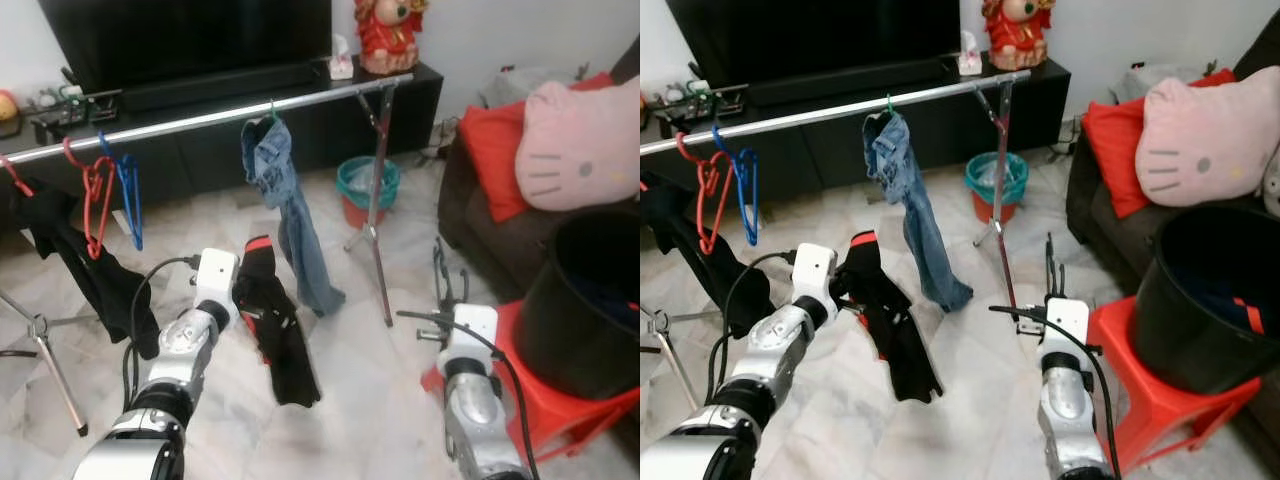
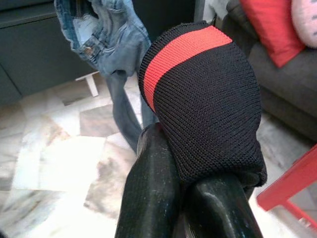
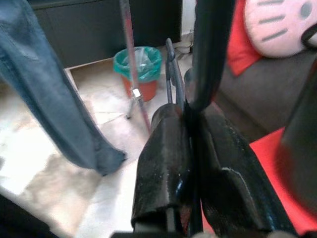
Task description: Hang hanger
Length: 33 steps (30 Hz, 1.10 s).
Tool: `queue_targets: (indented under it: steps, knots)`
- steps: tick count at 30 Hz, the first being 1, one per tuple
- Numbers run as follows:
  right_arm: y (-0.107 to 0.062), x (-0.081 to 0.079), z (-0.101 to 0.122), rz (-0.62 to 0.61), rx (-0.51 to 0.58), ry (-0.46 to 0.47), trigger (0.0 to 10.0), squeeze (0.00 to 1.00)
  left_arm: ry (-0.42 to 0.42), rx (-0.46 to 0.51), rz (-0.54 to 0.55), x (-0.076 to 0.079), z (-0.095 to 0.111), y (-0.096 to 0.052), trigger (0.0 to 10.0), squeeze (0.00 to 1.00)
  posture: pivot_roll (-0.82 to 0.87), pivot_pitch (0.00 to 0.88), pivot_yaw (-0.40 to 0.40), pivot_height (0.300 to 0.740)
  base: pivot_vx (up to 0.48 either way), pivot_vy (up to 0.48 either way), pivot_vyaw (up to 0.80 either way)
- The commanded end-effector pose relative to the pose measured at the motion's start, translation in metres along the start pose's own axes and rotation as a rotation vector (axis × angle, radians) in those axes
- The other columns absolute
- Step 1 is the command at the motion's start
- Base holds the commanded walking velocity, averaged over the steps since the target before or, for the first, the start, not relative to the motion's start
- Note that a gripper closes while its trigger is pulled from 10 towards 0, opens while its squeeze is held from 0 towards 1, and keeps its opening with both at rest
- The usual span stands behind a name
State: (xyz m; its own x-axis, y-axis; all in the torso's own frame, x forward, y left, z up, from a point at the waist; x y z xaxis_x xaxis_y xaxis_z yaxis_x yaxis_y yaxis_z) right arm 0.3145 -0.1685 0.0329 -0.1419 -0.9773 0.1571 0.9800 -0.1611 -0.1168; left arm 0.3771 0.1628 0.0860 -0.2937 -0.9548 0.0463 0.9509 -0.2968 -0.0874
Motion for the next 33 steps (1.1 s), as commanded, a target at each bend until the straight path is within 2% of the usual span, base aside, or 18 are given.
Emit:
queue_targets:
  steps: [1, 5, 9, 12, 16, 20, 26, 28, 29, 31, 33]
  knots:
    - [0.001, -0.001, 0.004, 0.001, 0.014, 0.006, 10.0, 0.0, -0.013, 0.037, -0.001, -0.003, 0.01, 0.001, 10.0, 0.0, 0.09, 0.021, 0.111, 0.74, 0.0, 0.0, 0.0]
    - [0.001, -0.001, 0.004, -0.003, 0.013, 0.011, 10.0, 0.0, -0.045, 0.031, 0.004, -0.003, 0.008, 0.001, 10.0, 0.0, 0.09, 0.02, 0.112, 0.74, 0.0, 0.0, 0.0]
    - [0.002, -0.002, 0.006, 0.0, 0.015, 0.046, 10.0, 0.0, -0.057, 0.025, 0.003, -0.001, 0.007, 0.001, 10.0, 0.0, 0.09, 0.019, 0.114, 0.74, 0.0, 0.454, -0.4]
    - [0.003, -0.003, 0.006, 0.007, 0.013, 0.006, 10.0, 0.0, -0.06, 0.021, 0.002, -0.001, 0.006, 0.001, 10.0, 0.0, 0.09, 0.018, 0.115, 0.74, 0.0, 0.48, -0.8]
    - [0.002, -0.002, 0.005, -0.004, 0.01, 0.018, 10.0, 0.0, -0.057, 0.018, 0.0, -0.001, 0.006, 0.001, 10.0, 0.0, 0.09, 0.019, 0.115, 0.74, 0.0, 0.48, -0.64]
    - [0.002, -0.001, 0.008, -0.01, 0.032, 0.017, 10.0, 0.0, -0.057, 0.016, 0.001, -0.002, 0.006, 0.0, 10.0, 0.0, 0.09, 0.02, 0.115, 0.74, 0.0, 0.404, 0.0]
    - [0.002, -0.002, 0.006, -0.001, 0.016, 0.012, 10.0, 0.0, -0.038, 0.011, -0.026, 0.005, 0.005, 0.002, 10.0, 0.0, 0.09, 0.019, 0.114, 0.74, 0.0, 0.0, 0.0]
    - [0.001, -0.006, 0.007, 0.034, 0.018, 0.014, 10.0, 0.0, -0.031, 0.009, -0.034, 0.007, 0.005, 0.003, 10.0, 0.0, 0.09, 0.019, 0.114, 0.74, 0.0, 0.0, 0.0]
    - [-0.001, -0.014, 0.008, 0.111, 0.025, 0.013, 10.0, 0.0, -0.034, 0.009, -0.043, 0.009, 0.006, 0.003, 10.0, 0.0, 0.09, 0.019, 0.114, 0.74, 0.0, 0.0, 0.0]
    - [-0.004, -0.019, 0.009, 0.159, 0.033, -0.009, 10.0, 0.0, -0.032, 0.008, -0.045, 0.01, 0.006, 0.004, 10.0, 0.0, 0.09, 0.019, 0.114, 0.74, 0.0, 0.0, 0.0]
    - [-0.014, -0.034, 0.006, 0.309, 0.041, -0.091, 10.0, 0.0, -0.022, -0.004, -0.048, 0.012, 0.005, 0.005, 10.0, 0.0, 0.08, 0.014, 0.108, 0.74, 0.0, 0.0, 0.0]
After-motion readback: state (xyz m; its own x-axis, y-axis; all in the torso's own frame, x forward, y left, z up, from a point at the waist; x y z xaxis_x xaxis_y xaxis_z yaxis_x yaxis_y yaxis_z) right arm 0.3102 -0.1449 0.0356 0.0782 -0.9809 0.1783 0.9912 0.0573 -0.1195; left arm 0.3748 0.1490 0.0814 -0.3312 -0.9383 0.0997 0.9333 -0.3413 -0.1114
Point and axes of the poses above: a point about 5 cm out from each wrist's last joint towards the gripper, its own y axis pointing out of the wrist towards the gripper, its own z axis along the axis of the wrist's last joint, x = y × z, the point moved 3 cm from there along y, pointing out of the wrist towards the gripper, and after that the axes turned 5 degrees about -y, right-handed, at the moved point
